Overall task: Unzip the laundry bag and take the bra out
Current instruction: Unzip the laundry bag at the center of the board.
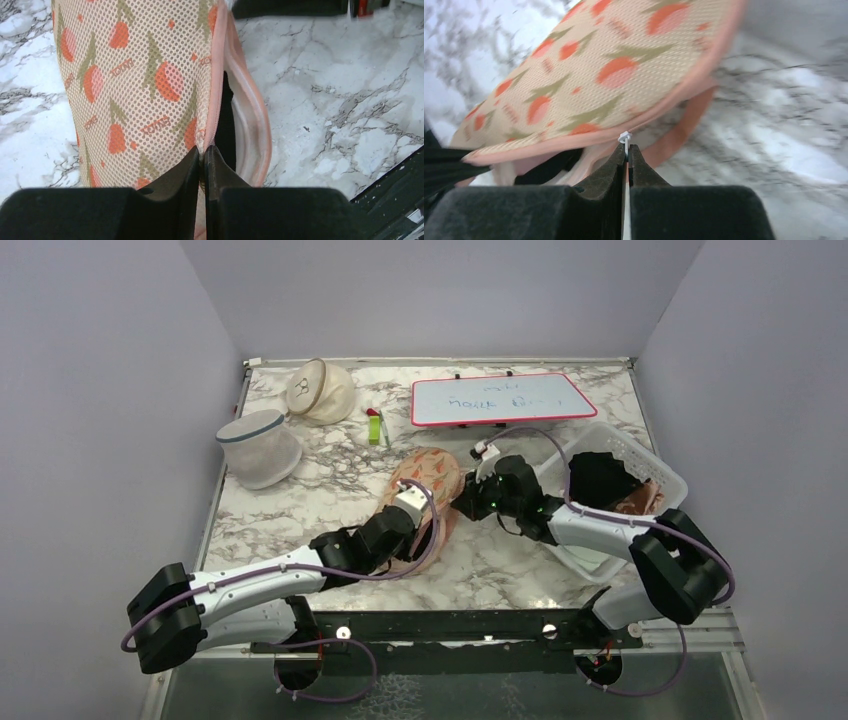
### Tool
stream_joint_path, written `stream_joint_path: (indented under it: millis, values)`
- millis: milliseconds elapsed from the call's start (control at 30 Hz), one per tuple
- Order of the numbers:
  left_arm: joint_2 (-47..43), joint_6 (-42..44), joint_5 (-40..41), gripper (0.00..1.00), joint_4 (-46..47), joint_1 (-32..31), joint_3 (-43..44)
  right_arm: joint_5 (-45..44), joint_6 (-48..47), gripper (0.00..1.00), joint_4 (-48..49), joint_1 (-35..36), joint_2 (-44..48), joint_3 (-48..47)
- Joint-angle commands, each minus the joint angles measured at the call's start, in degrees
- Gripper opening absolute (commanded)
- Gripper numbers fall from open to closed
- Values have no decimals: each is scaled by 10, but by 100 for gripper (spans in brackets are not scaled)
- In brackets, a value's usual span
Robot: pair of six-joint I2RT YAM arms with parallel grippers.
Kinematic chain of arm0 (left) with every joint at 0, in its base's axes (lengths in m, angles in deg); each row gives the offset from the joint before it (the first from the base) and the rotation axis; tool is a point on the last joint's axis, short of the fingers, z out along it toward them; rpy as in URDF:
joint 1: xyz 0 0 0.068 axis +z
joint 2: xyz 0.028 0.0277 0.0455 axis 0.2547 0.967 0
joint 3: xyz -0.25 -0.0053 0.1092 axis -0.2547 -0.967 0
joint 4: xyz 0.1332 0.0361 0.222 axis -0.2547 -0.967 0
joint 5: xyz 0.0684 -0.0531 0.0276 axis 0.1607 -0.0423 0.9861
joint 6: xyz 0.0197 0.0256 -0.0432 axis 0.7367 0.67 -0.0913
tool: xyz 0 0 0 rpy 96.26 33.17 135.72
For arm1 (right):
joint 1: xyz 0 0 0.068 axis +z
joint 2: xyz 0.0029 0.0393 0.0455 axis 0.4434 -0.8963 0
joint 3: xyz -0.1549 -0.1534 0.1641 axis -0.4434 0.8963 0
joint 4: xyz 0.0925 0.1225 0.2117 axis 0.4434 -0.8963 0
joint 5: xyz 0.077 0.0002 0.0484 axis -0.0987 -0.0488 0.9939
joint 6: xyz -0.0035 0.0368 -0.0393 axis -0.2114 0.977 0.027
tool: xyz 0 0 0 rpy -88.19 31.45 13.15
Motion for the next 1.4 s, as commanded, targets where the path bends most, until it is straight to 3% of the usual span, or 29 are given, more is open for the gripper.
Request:
stream_joint_path:
  millis: [0, 133, 300, 367, 467, 533, 633, 700, 900, 1367]
  values:
    - [-17, -11, 23, 0, -28, 0, -17, -39, -41, 1, -4, -63, -31, -38]
    - [-22, -15, 30, 0, -29, 0, -18, -5, -55, 1, 1, -89, -50, -58]
    - [-17, -16, 21, 0, -21, 0, -19, 123, -54, 1, 19, -80, -54, -58]
    - [-11, -15, 16, 12, -15, 0, -14, 123, -49, 1, 12, -64, -47, -49]
    - [-1, -9, 7, 45, -9, 0, -2, 126, -37, 1, 11, -47, -28, -29]
    - [6, 0, -4, 60, -2, 0, 8, 129, -22, 1, 14, -40, -11, -13]
    - [22, 16, -28, 75, 12, 0, 26, 130, -5, 1, 10, -29, 12, 5]
    - [39, 28, -36, 78, 17, 0, 40, 133, 7, 1, 18, -21, 28, 18]
    - [97, 42, -3, 73, 28, 0, 72, 141, 28, 1, 23, -2, 43, 41]
    - [156, 66, 8, 31, 20, 0, 105, 148, 40, 1, 19, 11, 71, 46]
